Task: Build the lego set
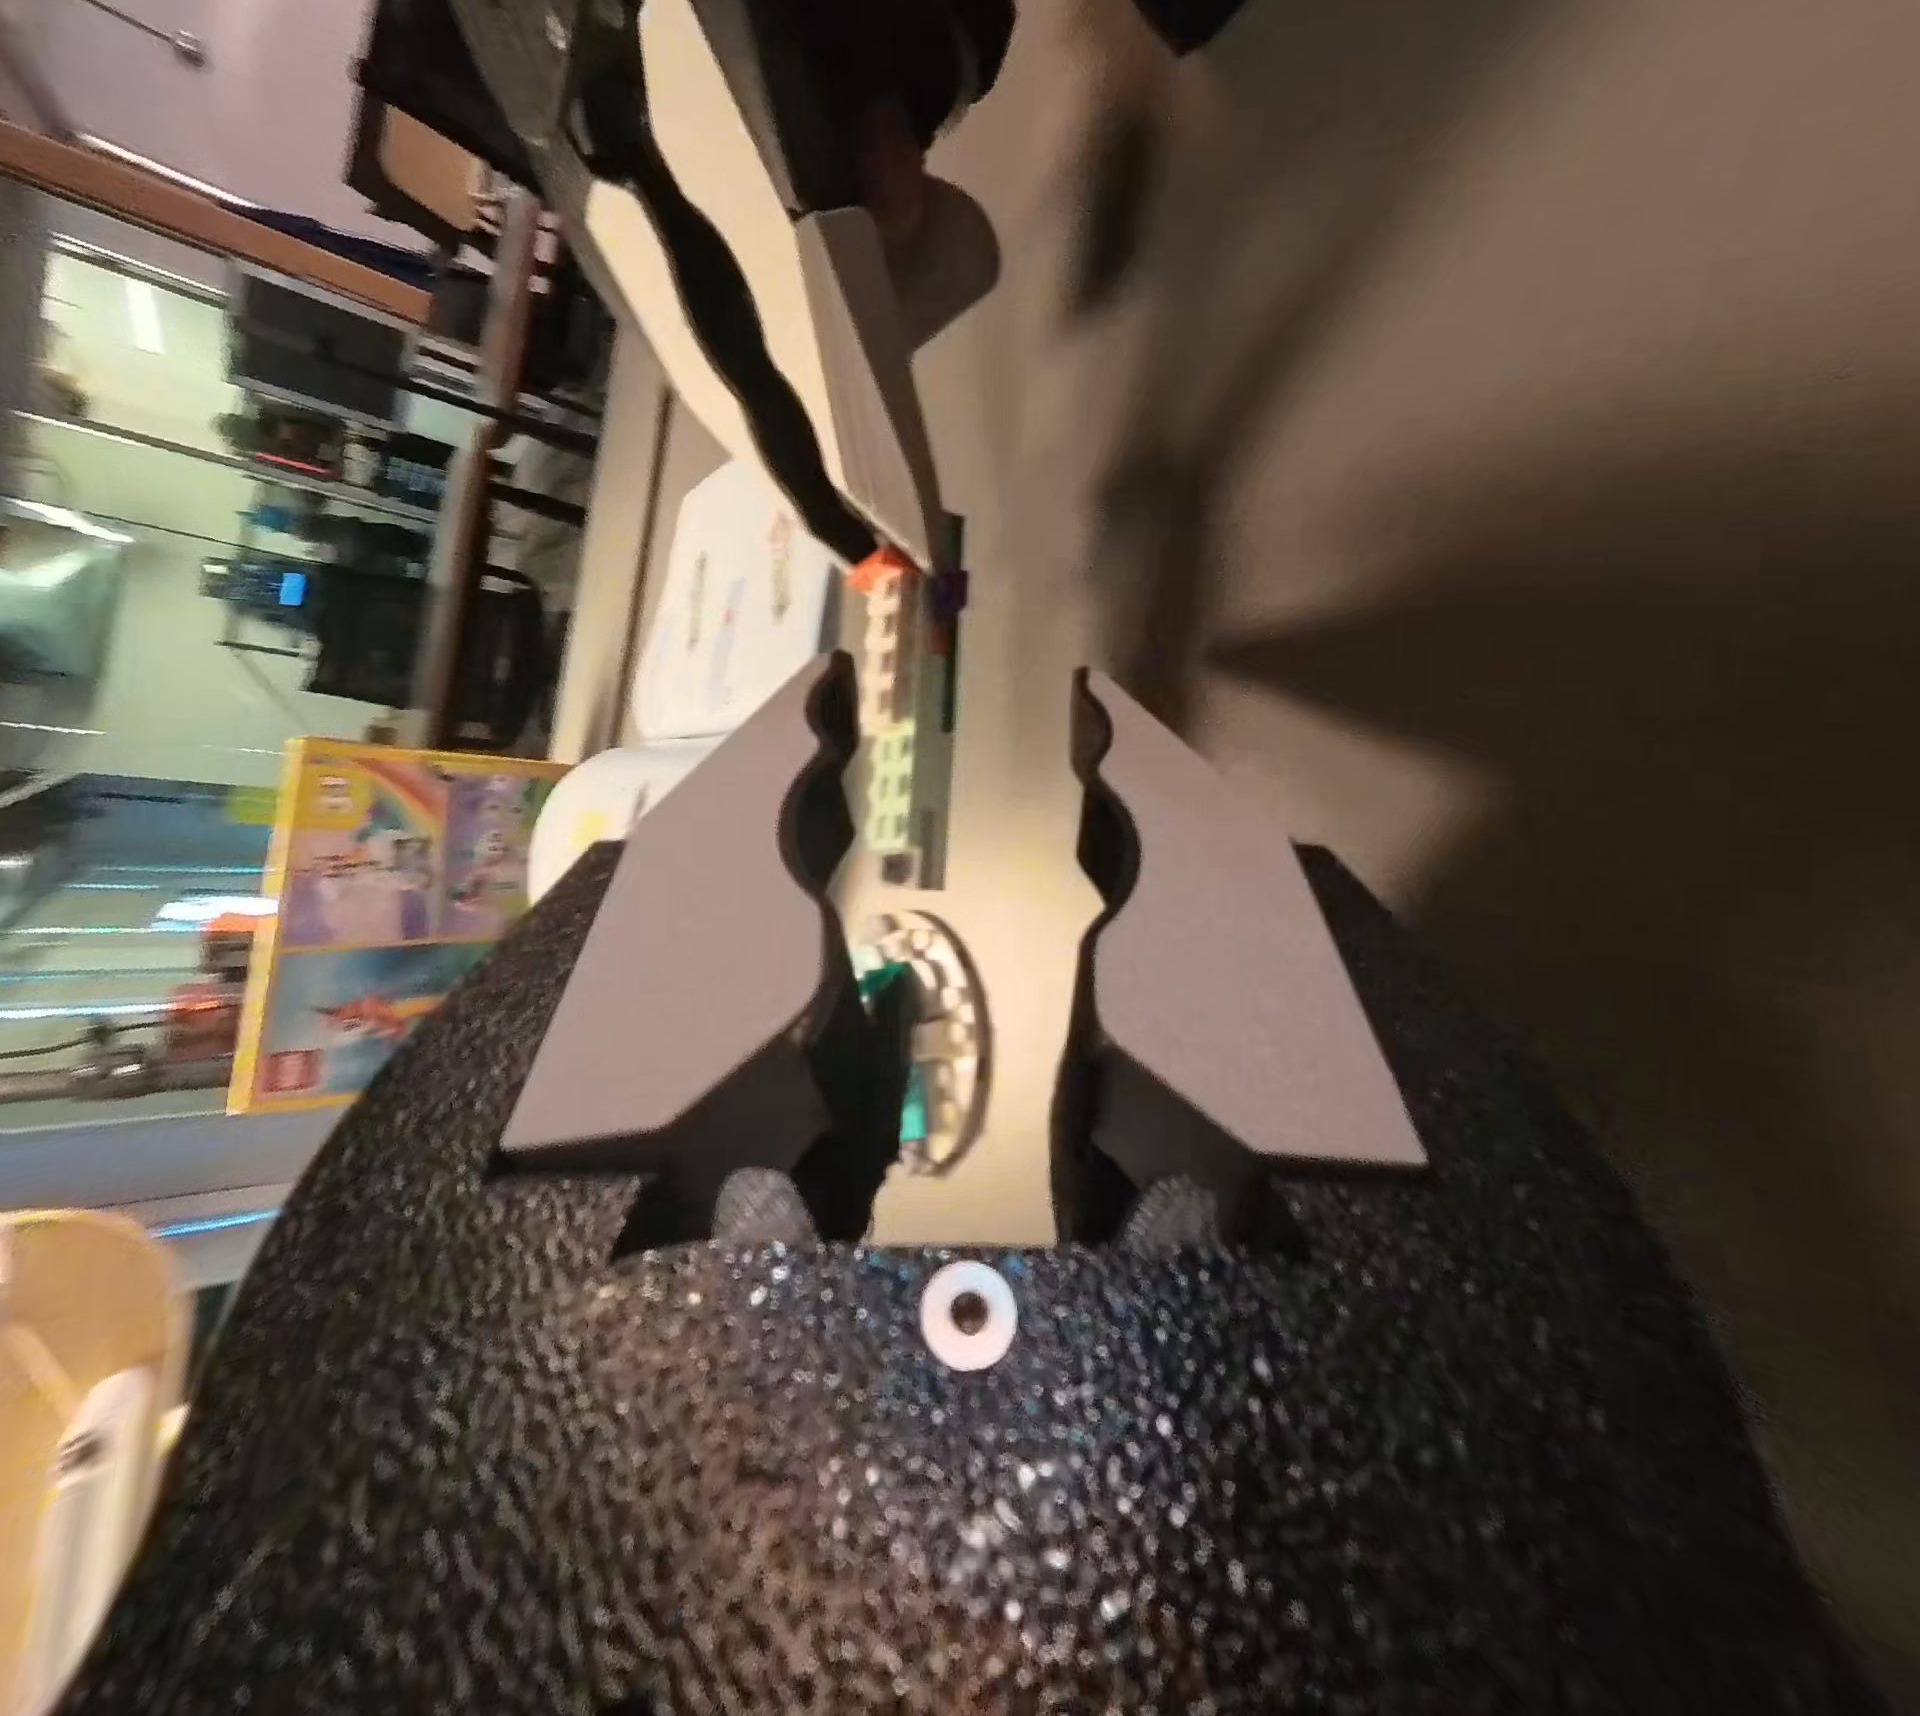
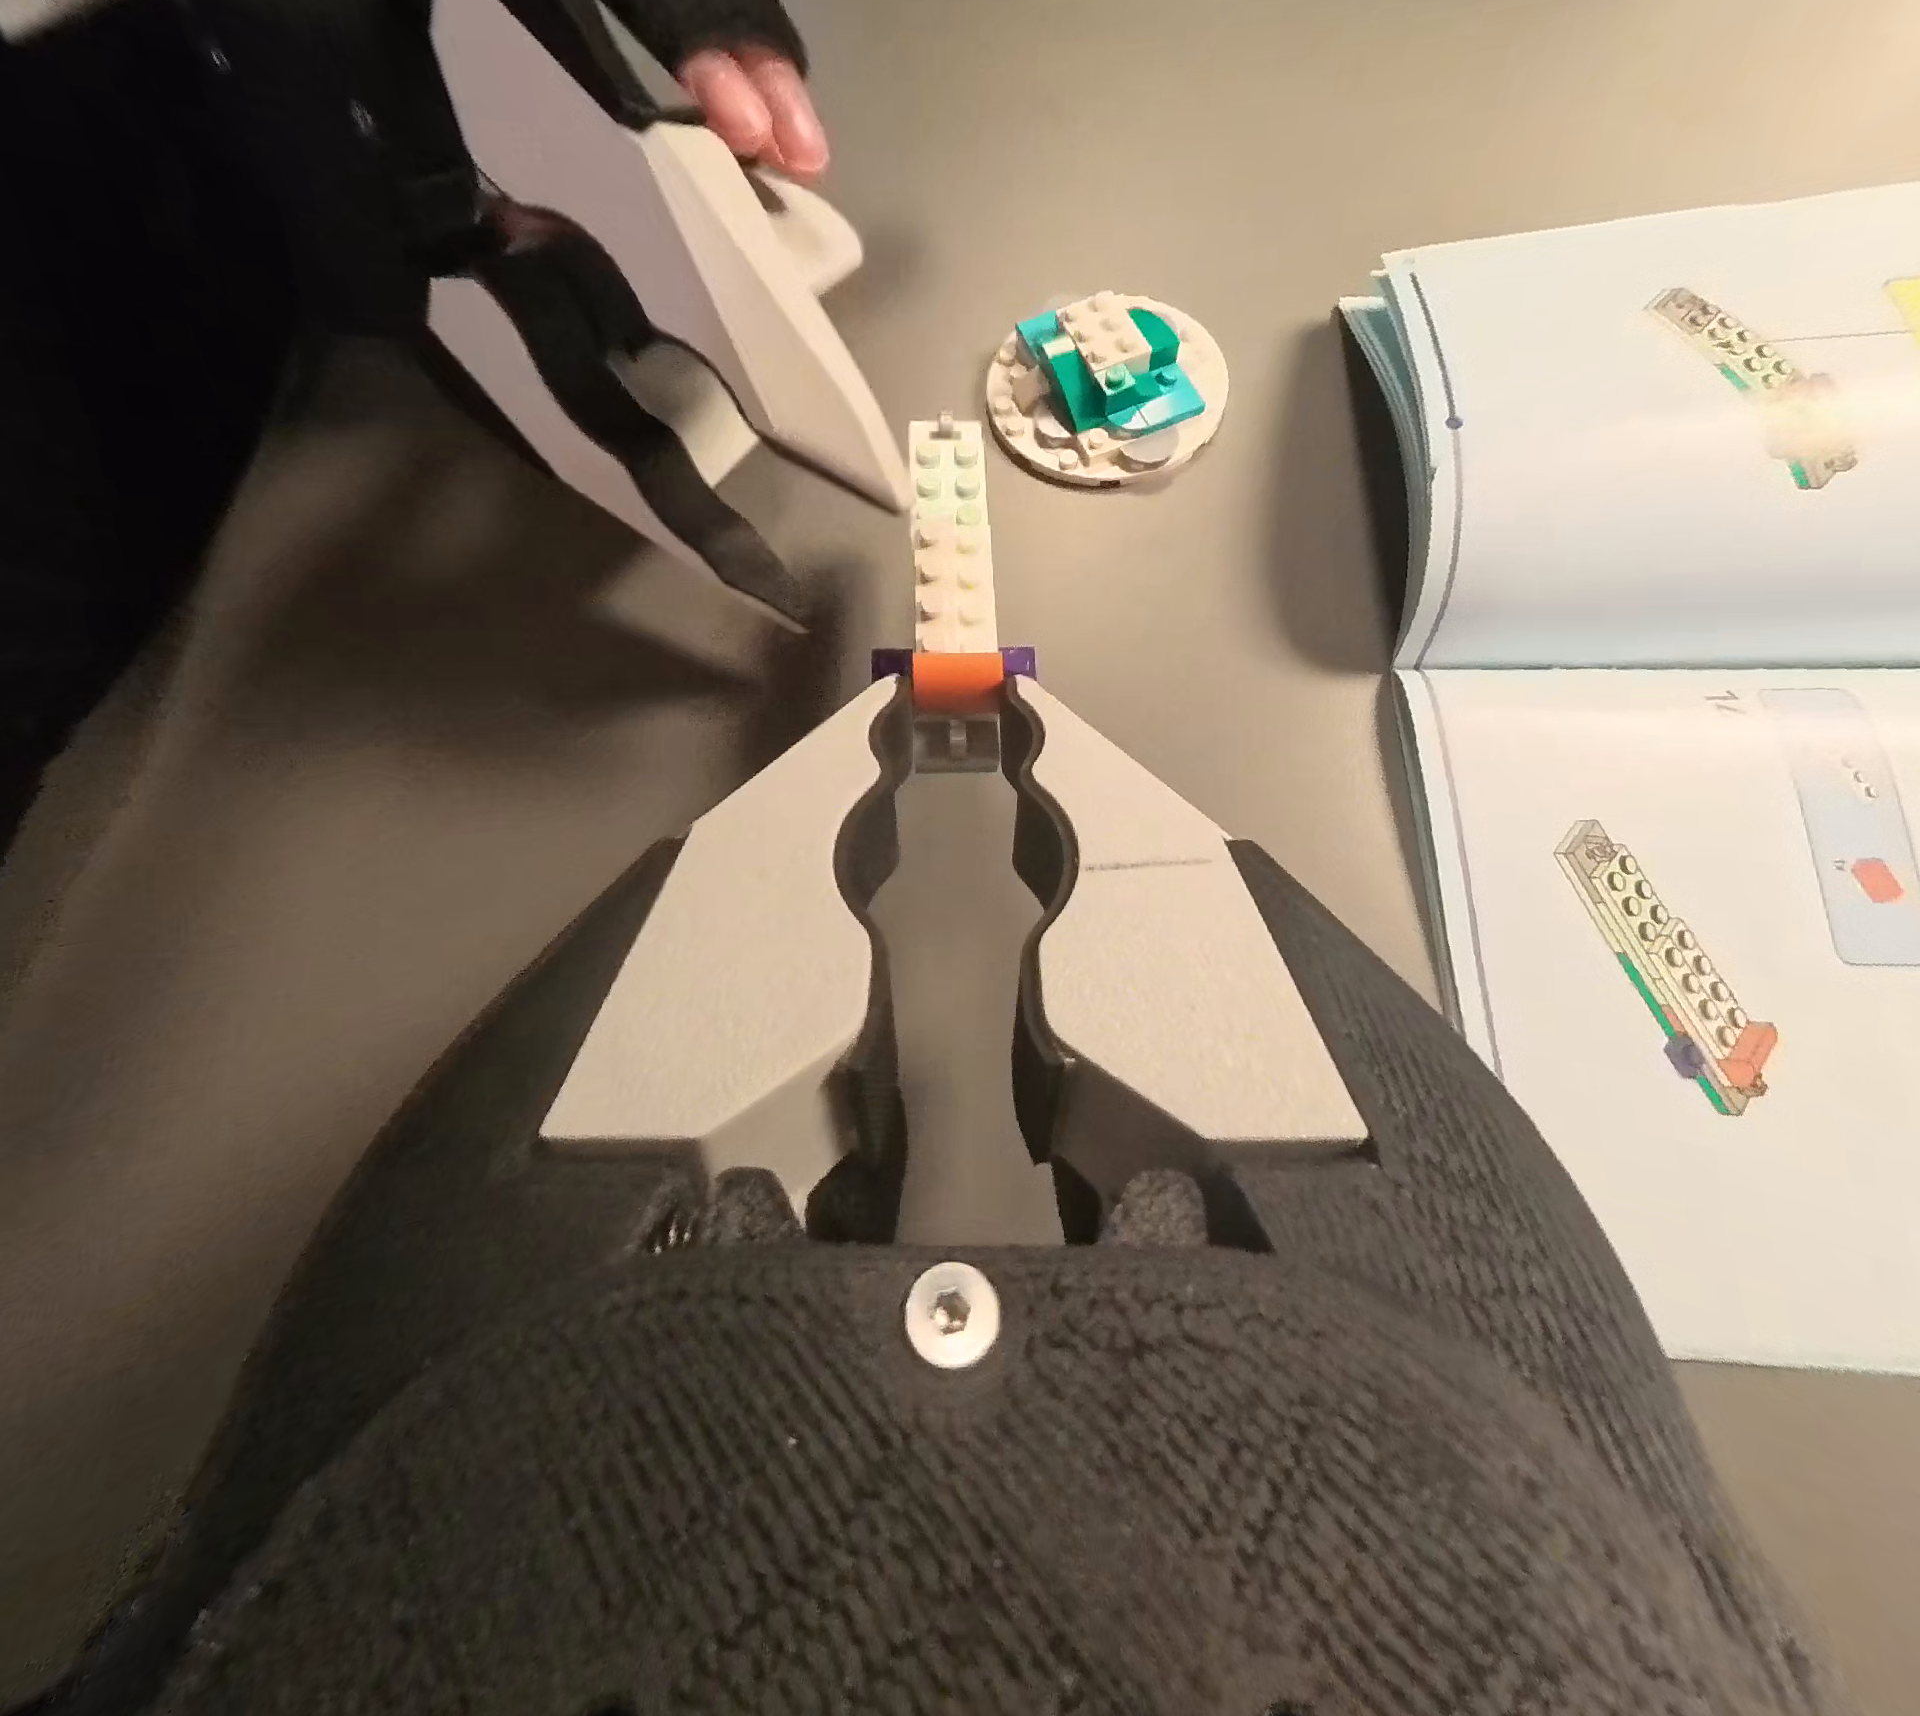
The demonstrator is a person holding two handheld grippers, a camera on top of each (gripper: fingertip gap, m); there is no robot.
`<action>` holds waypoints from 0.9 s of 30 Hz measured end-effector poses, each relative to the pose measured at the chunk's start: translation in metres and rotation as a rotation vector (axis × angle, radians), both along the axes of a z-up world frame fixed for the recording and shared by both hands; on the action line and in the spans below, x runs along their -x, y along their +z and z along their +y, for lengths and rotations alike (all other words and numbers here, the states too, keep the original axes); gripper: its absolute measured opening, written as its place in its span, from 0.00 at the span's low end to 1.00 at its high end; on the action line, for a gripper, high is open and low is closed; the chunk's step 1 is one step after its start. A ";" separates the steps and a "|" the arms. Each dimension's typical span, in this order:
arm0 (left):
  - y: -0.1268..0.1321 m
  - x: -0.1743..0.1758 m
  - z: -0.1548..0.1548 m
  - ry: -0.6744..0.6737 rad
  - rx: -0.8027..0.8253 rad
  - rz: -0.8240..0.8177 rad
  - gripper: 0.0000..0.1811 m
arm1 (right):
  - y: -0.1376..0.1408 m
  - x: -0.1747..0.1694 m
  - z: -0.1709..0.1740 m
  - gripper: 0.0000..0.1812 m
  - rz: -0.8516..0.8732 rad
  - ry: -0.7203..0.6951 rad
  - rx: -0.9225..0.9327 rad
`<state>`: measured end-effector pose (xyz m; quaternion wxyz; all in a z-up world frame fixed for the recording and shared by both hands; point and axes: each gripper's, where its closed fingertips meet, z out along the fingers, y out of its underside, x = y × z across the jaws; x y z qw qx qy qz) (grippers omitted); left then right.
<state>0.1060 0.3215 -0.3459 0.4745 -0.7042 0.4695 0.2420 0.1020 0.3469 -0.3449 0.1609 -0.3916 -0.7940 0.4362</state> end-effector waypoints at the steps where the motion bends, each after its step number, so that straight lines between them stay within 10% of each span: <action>1: 0.004 0.003 0.002 0.009 -0.039 0.038 0.23 | 0.002 0.000 0.000 0.08 -0.001 -0.002 0.010; 27: -0.003 0.012 0.020 0.038 -0.127 0.434 0.07 | -0.006 -0.003 -0.003 0.08 -0.052 0.001 0.040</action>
